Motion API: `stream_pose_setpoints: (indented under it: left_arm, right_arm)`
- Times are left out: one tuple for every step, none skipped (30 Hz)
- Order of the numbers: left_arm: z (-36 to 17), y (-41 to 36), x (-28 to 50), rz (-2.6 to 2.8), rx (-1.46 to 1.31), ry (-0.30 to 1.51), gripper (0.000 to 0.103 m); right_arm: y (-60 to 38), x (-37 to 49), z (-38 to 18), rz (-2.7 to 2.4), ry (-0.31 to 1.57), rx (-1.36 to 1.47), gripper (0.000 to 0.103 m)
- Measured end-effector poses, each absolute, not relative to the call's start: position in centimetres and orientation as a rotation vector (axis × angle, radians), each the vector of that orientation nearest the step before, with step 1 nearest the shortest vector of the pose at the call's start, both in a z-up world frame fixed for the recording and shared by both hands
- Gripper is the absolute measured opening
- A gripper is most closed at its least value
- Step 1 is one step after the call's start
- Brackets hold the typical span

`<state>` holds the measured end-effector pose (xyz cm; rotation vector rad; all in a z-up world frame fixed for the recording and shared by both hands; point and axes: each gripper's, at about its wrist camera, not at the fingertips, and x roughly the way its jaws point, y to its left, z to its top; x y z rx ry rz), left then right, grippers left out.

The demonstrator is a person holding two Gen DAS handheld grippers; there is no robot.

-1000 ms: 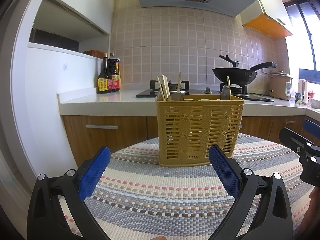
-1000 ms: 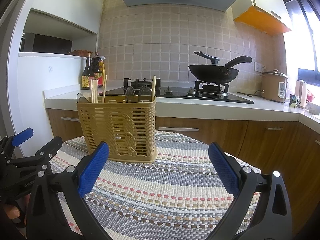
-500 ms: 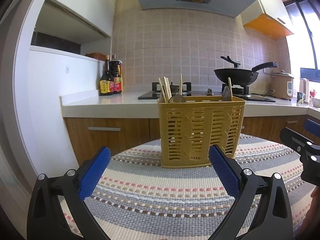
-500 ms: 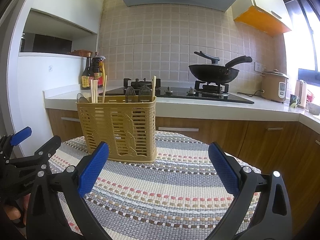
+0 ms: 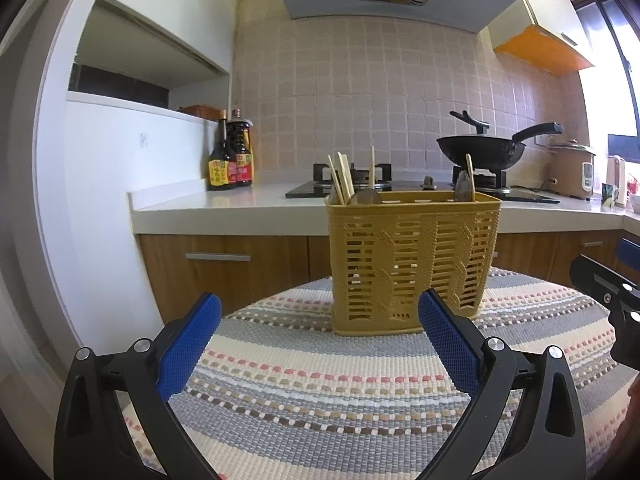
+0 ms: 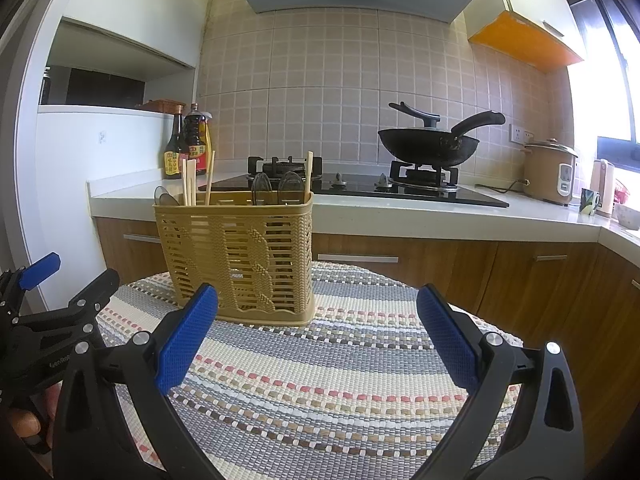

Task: Organize utensils

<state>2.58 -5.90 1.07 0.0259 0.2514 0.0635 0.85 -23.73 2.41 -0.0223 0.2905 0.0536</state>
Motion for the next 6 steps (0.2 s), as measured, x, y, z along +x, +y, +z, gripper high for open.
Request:
stream_pose_setpoints:
  left_arm:
    - [1.07,-5.92,2.54,0.060,0.026,0.251,0.096]
    - [1.06,-5.92,2.59,0.060,0.027,0.251,0.096]
    - [1.04,-5.92,2.59,0.058,0.025,0.253,0.096]
    - [1.03,-5.89,2.64,0.052,0.021,0.258,0.096]
    - [1.01,-5.86,2.72,0.047,0.020,0.262,0.096]
    - [0.99,-5.86,2.75,0.045,0.020,0.263,0.096]
  right_arm:
    - [-23.71,0.84,2.39,0.053,0.291,-0.024,0.095]
    - [-23.66,0.84,2.36,0.053,0.292,-0.025,0.095]
    - [-23.66,0.83,2.36,0.053,0.292,-0.025,0.095]
    - [-23.64,0.80,2.37,0.053,0.292,-0.024,0.095]
    - [-23.67,0.84,2.37,0.053,0.291,-0.024,0.095]
    - [-23.67,0.84,2.37,0.053,0.291,-0.024,0.095]
